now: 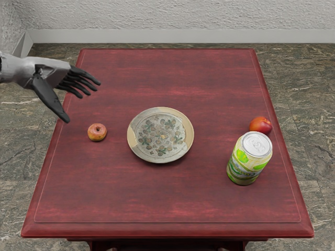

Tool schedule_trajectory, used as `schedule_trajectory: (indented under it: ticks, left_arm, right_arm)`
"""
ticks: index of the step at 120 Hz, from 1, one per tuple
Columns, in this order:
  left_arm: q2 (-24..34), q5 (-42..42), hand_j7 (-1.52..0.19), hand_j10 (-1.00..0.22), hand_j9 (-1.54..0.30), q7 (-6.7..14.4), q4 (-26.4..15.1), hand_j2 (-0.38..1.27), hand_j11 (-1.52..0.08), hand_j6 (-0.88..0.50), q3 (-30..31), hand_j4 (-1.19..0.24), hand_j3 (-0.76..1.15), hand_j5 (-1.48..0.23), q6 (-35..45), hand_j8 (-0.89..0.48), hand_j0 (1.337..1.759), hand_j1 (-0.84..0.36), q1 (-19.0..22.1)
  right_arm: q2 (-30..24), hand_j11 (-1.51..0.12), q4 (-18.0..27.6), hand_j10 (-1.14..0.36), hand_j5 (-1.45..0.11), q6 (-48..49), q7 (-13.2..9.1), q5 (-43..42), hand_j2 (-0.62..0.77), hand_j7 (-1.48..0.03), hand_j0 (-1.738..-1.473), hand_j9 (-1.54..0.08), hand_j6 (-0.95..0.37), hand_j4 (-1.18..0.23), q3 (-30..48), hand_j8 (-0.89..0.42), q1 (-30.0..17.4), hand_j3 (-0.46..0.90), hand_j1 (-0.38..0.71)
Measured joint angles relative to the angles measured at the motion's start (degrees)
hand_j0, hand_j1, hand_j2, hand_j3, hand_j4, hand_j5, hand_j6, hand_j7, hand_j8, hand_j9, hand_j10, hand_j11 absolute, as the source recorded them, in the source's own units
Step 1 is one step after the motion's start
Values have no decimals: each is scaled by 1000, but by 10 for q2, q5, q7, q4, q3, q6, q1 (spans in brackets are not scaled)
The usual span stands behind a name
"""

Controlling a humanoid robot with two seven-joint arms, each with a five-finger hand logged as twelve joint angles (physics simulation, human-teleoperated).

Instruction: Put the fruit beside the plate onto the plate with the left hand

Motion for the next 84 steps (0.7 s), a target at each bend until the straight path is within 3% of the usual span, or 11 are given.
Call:
schedule_trajectory:
  ticks: [16, 22, 30, 37, 41, 51, 64, 68, 84]
  left_arm:
    - [4, 49, -324, -251, -324, 1, 0, 51, -324, -252, -6, -251, 0, -324, 0, -251, 1658, 52, -1]
    - [12, 59, -324, -251, -323, 18, -1, 51, -323, -251, -12, -251, 0, -324, 0, -251, 1658, 52, -6]
    - [20, 67, -323, -251, -323, 76, -12, 51, -323, -251, -31, -251, 0, -323, 0, -251, 1658, 53, -14]
    - [15, 70, -323, -251, -323, 159, -29, 51, -323, -251, -44, -251, 0, -323, 0, -251, 1658, 53, -7]
    - [22, 78, -323, -251, -323, 197, -52, 51, -323, -252, -49, -251, 0, -323, 0, -251, 1658, 52, -10]
    - [25, 124, -323, -251, -323, 251, -108, 51, -323, -252, -63, -252, 0, -323, 0, -252, 1658, 53, -11]
    - [-9, 210, -323, -252, -323, 279, -162, 51, -323, -253, -74, -253, 0, -324, 0, -253, 1658, 53, -13]
    - [-35, 231, -324, -252, -324, 284, -171, 51, -323, -253, -75, -252, 0, -324, 2, -253, 1658, 52, -16]
    - [-44, 311, -324, -252, -323, 292, -190, 51, -323, -253, -79, -252, 0, -324, 49, -253, 1658, 52, -15]
  right_arm:
    - [0, -47, 0, -36, -47, 0, 0, 0, -7, -47, -1658, -47, -36, -36, 1, -36, 10, 0, -305]
    - [0, -47, 1, -36, -47, 0, 0, 0, -7, -47, -1658, -47, -36, -36, 1, -36, 14, 0, -305]
    - [0, -47, 3, -36, -47, 1, 0, 0, -7, -47, -1658, -47, -36, -36, 1, -36, 17, 0, -305]
    - [0, -47, 3, -36, -47, 1, 0, 0, -7, -47, -1658, -47, -36, -36, 1, -36, 19, 0, -305]
    - [0, -47, 2, -36, -47, 1, 0, 0, -7, -47, -1658, -47, -36, -36, 1, -36, 21, 0, -305]
    - [0, -47, 2, -36, -47, 1, 0, -1, -7, -47, -1658, -47, -36, -36, 1, -36, 24, 0, -305]
    - [0, -47, 2, -36, -47, 1, 0, -1, -8, -47, -1658, -47, -36, -36, 1, -36, 25, 0, -305]
    - [0, -47, 2, -36, -47, 1, 0, 0, -7, -47, -1658, -47, -36, -36, 1, -36, 25, 0, -305]
    - [0, -47, 1, -36, -47, 0, 0, 0, -7, -47, -1658, -47, -36, -36, 0, -36, 23, 0, -305]
